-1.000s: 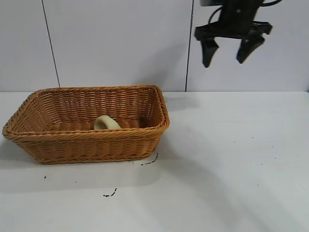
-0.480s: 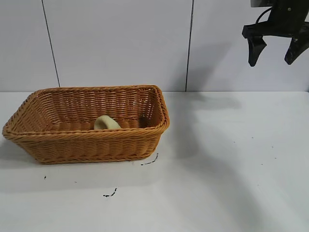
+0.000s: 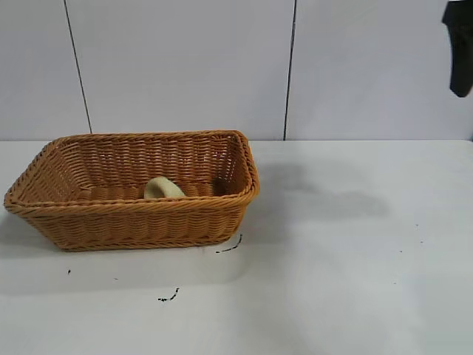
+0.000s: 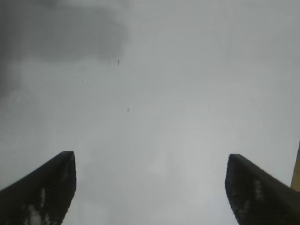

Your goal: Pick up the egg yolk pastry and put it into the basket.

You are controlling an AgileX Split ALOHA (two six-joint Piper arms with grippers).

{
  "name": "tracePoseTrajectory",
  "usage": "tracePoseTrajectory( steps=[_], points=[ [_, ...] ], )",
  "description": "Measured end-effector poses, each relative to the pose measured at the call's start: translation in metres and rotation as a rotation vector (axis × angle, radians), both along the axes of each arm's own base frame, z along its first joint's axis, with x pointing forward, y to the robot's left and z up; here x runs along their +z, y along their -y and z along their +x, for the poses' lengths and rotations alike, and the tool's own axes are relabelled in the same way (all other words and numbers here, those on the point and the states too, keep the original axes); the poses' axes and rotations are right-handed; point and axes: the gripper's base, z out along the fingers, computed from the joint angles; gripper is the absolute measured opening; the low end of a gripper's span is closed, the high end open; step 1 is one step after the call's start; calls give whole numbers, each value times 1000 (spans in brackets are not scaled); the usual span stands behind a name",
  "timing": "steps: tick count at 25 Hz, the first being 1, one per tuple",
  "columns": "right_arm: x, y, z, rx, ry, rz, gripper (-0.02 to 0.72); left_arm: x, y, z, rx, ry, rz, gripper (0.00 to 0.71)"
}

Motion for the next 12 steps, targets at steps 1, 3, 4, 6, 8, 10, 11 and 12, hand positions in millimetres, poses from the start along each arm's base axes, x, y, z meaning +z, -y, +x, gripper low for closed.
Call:
tracePoseTrajectory(
  steps=[1,3,4,6,8,10,11,12],
  points=[
    [4,0,-18,1,8,0,604,0,0,0,0,0,0,695],
    [2,0,-53,2,-1,-1,604,0,0,0,0,0,0,695],
    [1,0,-71,2,7,2,604,0,0,0,0,0,0,695],
    [-1,-1,-102,3,41,5,604,0,0,0,0,0,0,695],
    [-6,-1,-134,9,93,7,604,0,0,0,0,0,0,695],
    [-11,-2,-162,13,156,16,604,0,0,0,0,0,0,695],
    [-15,-2,-177,20,198,14,604,0,0,0,0,0,0,695],
    [-16,-2,-190,25,254,11,604,0,0,0,0,0,0,695]
  ],
)
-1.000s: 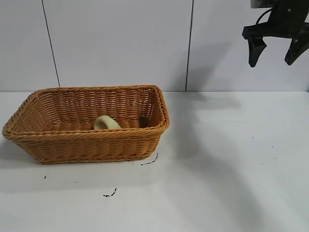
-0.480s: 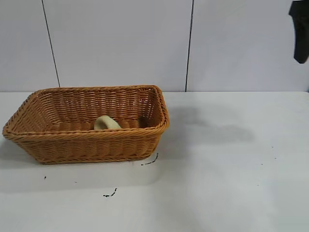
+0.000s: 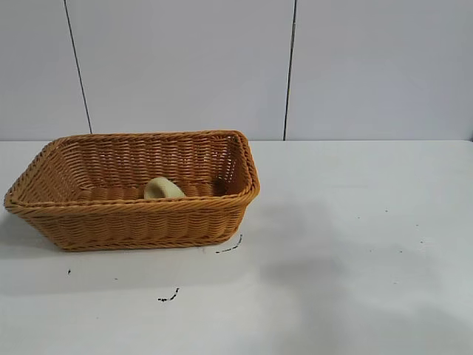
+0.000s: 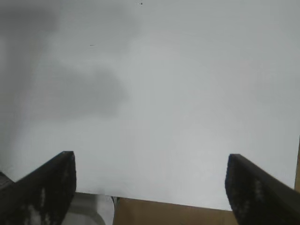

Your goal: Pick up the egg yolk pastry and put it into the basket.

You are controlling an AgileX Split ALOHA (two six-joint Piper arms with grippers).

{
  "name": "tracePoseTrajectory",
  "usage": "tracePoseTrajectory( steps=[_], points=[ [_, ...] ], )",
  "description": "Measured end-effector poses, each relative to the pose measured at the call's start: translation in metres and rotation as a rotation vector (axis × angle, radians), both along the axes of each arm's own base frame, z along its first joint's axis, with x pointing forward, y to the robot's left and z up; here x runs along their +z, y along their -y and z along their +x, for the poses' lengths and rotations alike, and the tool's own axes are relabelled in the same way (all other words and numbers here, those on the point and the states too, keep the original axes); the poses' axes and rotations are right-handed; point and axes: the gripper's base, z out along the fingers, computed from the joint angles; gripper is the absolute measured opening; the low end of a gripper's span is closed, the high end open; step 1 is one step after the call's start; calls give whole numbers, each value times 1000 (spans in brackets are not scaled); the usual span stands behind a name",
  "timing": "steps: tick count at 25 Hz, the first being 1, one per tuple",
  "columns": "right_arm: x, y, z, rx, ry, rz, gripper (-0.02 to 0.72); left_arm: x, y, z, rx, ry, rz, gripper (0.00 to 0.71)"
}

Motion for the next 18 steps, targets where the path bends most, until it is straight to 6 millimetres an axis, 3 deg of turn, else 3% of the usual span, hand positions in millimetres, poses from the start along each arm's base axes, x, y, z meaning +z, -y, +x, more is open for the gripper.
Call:
tracePoseTrajectory(
  steps=[6,10,14,18],
  points=[
    [-20,-2,-66,8,261,21,604,0,0,0,0,0,0,695],
    [-14,-2,-96,10,453,21,604,0,0,0,0,0,0,695],
    [-14,-3,-119,12,598,21,604,0,0,0,0,0,0,695],
    [-14,-3,-125,14,640,22,604,0,0,0,0,0,0,695]
  ],
)
